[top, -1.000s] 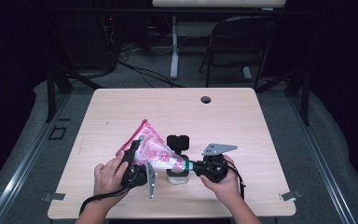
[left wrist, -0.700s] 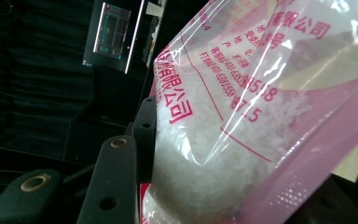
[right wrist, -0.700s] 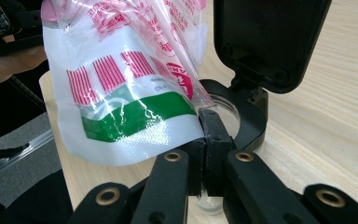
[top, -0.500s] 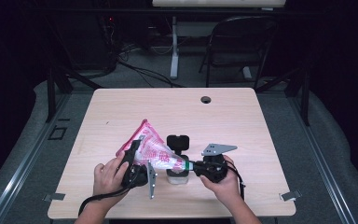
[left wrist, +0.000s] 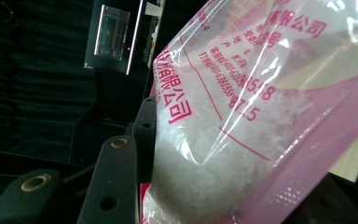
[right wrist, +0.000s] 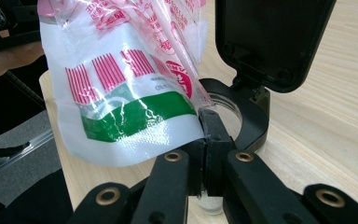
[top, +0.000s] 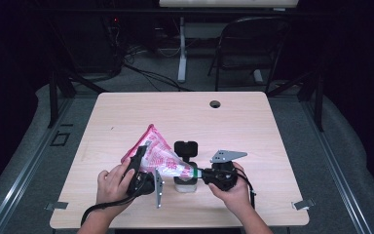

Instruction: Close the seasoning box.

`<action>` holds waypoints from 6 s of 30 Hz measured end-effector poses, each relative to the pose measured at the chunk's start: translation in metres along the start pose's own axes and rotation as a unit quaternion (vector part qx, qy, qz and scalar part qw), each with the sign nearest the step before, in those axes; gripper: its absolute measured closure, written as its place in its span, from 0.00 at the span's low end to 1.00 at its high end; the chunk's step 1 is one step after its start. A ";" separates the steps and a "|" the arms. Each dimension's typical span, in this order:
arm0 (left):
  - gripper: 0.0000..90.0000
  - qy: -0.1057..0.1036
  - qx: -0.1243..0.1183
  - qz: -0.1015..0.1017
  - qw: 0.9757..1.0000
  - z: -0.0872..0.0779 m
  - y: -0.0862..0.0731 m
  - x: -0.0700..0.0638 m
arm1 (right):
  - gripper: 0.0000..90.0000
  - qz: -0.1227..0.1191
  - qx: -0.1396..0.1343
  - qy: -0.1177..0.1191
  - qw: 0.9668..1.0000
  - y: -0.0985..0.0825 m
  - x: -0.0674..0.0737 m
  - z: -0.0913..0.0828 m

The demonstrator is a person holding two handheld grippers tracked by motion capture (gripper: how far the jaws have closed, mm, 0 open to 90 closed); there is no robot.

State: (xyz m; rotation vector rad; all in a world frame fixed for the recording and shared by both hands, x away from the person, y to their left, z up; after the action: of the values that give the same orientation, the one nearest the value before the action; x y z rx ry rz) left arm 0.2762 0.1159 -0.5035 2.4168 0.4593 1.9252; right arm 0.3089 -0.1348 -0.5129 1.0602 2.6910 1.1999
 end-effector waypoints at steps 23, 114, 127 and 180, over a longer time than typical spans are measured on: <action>0.68 0.008 -0.001 0.011 1.000 -0.002 0.001 0.002 | 0.99 0.001 -0.001 -0.001 1.000 -0.001 0.000 0.000; 0.68 0.027 -0.010 0.040 0.999 -0.008 0.008 0.006 | 0.99 0.006 0.004 -0.006 1.000 -0.006 0.000 0.002; 0.68 0.031 -0.013 0.042 0.999 -0.008 0.008 0.006 | 0.99 0.007 0.006 -0.006 1.000 -0.006 0.000 0.003; 0.68 0.036 -0.023 0.046 0.998 -0.014 0.014 0.008 | 0.99 0.013 0.006 -0.009 1.000 -0.010 -0.002 0.002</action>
State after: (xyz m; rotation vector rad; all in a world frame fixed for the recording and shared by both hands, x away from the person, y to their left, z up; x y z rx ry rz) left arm 0.2675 0.1021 -0.4894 2.3874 0.3092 2.0404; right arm 0.3052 -0.1389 -0.5210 1.1041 2.6822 1.1748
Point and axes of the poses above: each handheld gripper's, and its own axes: z roughly forward along the jaws, y roughly out of its top, x roughly to its left, the point moved 1 cm from there along z, roughly forward along the jaws, and after that the axes turned 15 degrees about x, right-handed, at the moved point
